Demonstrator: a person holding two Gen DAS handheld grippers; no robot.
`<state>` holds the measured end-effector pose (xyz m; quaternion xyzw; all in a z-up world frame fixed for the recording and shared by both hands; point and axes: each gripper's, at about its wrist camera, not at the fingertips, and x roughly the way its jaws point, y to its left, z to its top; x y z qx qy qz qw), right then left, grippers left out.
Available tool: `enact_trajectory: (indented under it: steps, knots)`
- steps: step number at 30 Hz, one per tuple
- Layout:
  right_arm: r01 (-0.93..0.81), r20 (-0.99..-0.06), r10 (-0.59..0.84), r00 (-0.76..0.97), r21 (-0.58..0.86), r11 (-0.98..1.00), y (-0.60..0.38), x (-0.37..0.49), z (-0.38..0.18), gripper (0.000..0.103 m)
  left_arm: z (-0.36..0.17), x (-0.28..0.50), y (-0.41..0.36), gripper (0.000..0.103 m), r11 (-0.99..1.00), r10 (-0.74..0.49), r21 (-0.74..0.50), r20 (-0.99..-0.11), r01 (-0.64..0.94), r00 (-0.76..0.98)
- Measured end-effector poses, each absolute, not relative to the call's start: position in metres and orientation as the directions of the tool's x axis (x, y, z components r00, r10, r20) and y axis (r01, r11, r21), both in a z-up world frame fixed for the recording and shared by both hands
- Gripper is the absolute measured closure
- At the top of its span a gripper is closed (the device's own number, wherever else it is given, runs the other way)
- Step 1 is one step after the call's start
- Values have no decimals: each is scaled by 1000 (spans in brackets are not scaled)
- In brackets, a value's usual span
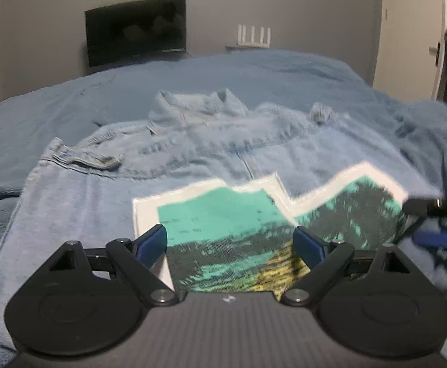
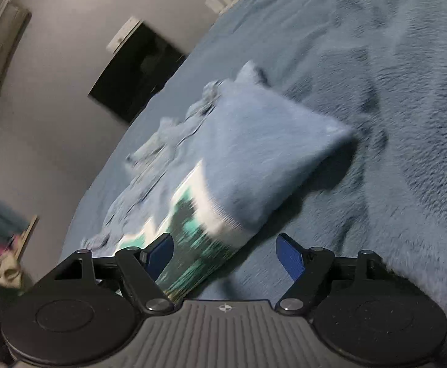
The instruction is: Fold large clothes
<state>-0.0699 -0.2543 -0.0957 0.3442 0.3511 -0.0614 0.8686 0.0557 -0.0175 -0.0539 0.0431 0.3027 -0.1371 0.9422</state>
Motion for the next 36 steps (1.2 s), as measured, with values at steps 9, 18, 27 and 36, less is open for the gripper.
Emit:
enact_trajectory:
  steps: [9, 18, 27, 36]
  knots:
    - [318, -585, 57, 809, 518, 794, -251, -40, -115, 27, -70, 60, -12, 9, 955, -244, 2, -570, 298, 785]
    - [369, -571, 39, 820, 581, 726, -274, 2, -134, 23, -77, 65, -13, 5, 961, -213, 22, -571, 275, 793]
    - [324, -561, -17, 828, 453, 830, -252, 11, -99, 51, -83, 65, -25, 5, 967, -137, 95, -584, 236, 800]
    - [230, -507, -75, 859, 250, 941, -203, 0, -44, 56, -54, 52, 0, 10, 982, -123, 60, -525, 181, 842]
